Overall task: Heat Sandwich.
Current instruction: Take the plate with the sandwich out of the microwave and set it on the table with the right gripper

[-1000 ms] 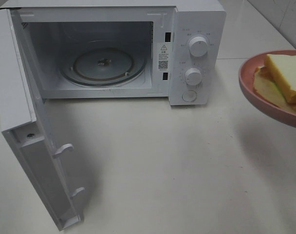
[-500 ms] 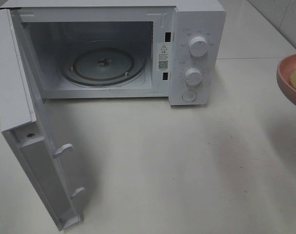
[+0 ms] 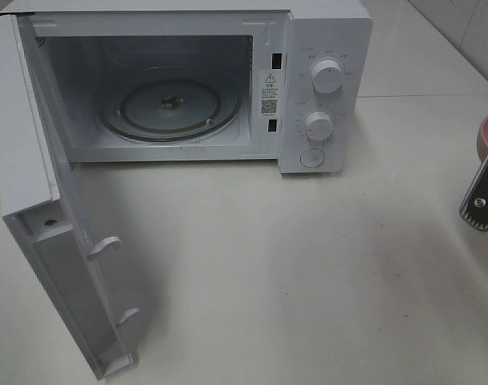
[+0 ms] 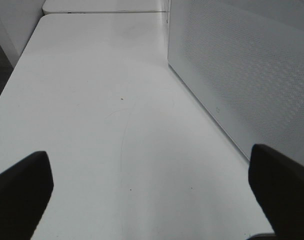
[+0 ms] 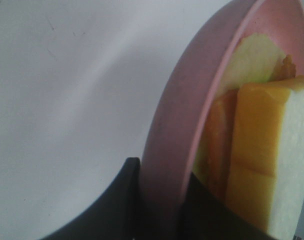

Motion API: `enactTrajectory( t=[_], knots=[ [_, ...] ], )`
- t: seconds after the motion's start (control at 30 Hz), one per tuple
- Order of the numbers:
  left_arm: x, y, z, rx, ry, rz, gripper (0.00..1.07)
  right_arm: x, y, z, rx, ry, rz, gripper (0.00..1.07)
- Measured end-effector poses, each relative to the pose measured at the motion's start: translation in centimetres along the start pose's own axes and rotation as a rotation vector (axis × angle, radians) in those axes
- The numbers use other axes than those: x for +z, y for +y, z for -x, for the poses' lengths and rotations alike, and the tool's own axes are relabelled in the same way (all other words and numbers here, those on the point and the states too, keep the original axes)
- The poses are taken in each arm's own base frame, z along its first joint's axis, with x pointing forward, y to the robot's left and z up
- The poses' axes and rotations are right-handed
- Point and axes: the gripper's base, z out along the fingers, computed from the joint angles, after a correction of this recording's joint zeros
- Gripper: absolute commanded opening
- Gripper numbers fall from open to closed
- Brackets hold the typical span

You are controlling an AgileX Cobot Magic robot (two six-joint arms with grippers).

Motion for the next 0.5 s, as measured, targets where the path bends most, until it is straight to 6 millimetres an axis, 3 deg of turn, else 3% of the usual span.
enactTrajectory(
  t=[0.5],
  knots=[
    [0.0, 0.0, 0.0, 0.000, 0.000, 0.000, 1.00, 2.1, 1.2, 1.7, 0.216, 0.145, -0.022, 0.01]
  ],
)
